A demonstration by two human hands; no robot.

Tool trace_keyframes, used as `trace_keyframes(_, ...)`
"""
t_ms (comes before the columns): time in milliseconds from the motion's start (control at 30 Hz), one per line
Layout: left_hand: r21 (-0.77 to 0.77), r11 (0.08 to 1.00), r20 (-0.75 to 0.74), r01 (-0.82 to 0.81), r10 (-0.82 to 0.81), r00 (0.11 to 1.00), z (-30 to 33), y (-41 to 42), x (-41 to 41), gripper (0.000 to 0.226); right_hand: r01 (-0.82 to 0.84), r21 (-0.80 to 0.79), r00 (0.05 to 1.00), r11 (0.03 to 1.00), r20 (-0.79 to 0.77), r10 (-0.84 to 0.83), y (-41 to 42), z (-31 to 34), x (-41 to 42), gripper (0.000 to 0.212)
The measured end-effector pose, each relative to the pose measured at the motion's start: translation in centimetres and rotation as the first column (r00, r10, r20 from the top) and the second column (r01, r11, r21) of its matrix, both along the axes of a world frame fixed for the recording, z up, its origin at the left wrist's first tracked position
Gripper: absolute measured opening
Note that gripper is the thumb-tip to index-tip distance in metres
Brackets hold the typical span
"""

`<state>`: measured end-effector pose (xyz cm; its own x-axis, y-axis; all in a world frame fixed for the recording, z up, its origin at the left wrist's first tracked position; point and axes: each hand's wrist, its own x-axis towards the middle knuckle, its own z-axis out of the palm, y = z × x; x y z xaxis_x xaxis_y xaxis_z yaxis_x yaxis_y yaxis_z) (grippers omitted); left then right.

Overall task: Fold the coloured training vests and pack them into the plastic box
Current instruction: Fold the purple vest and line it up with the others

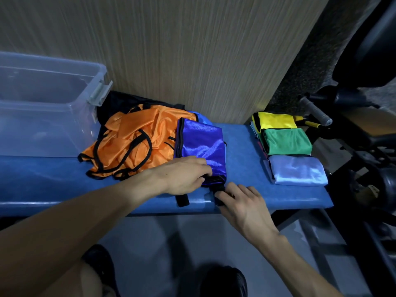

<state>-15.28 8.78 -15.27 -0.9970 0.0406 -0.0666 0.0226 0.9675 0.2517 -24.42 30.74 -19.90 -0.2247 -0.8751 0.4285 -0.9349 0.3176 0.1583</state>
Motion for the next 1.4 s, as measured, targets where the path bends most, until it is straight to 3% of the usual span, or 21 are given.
trace_keyframes(67,-0.001,1.000,-0.065,-0.021,0.021,0.998,0.0,0.2,0.0,0.028,-0.002,-0.028,1.000,1.000,-0.003,0.002,0.1,0.3,-0.2,0.012)
trace_keyframes(133,0.009,1.000,-0.053,-0.025,0.025,0.998,-0.1,0.6,-0.1,0.038,0.016,-0.033,0.999,0.999,0.029,-0.015,-0.2,1.0,-0.4,0.014)
trace_keyframes(267,-0.016,1.000,0.039,0.026,-0.025,0.999,0.0,1.2,-0.2,0.037,0.071,-0.013,0.965,0.997,0.255,-0.065,-0.8,2.9,-0.2,0.011)
trace_keyframes(400,-0.030,0.995,0.092,0.098,-0.095,0.991,0.0,1.0,0.1,0.024,0.226,0.034,0.844,0.973,0.492,-0.213,-2.6,3.5,-0.2,0.017)
trace_keyframes(500,-0.049,0.993,0.126,0.105,-0.099,0.987,0.0,1.1,0.2,0.033,0.321,0.077,0.727,0.944,0.619,-0.298,-4.3,2.8,-0.9,0.015)
trace_keyframes(567,0.017,0.997,0.140,0.079,-0.081,0.987,0.5,0.8,0.2,0.044,0.366,0.067,0.670,0.928,0.674,-0.313,-5.1,2.6,-1.7,0.012)
trace_keyframes(667,0.207,0.978,0.091,0.010,-0.030,0.995,1.3,-0.7,0.9,0.045,0.363,0.062,0.628,0.930,0.720,-0.293,-5.6,3.1,-2.5,0.027)
trace_keyframes(833,0.364,0.926,-0.278,-0.096,0.207,0.938,2.5,-4.4,3.7,0.023,0.206,0.062,0.761,0.976,0.617,-0.200,-6.3,3.0,-2.1,0.028)
trace_keyframes(900,0.343,0.928,-0.251,-0.147,0.241,0.937,2.8,-5.1,5.3,0.010,0.145,0.093,0.802,0.985,0.572,-0.172,-6.4,3.1,-2.1,0.027)
trace_keyframes(1033,0.105,0.972,-0.098,-0.209,0.220,0.971,1.6,-4.0,7.8,0.046,0.116,0.158,0.845,0.981,0.503,-0.181,-6.2,3.6,-2.0,0.019)
trace_keyframes(1167,-0.125,0.962,-0.213,-0.241,0.212,0.954,-0.2,-1.9,8.1,0.026,0.057,0.234,0.913,0.970,0.381,-0.146,-5.7,3.9,-0.7,0.027)
trace_keyframes(1400,-0.162,0.969,-0.384,-0.189,0.115,0.916,-1.8,0.1,8.9,0.018,0.011,0.381,0.955,0.925,0.269,-0.122,-5.2,4.4,1.1,0.059)
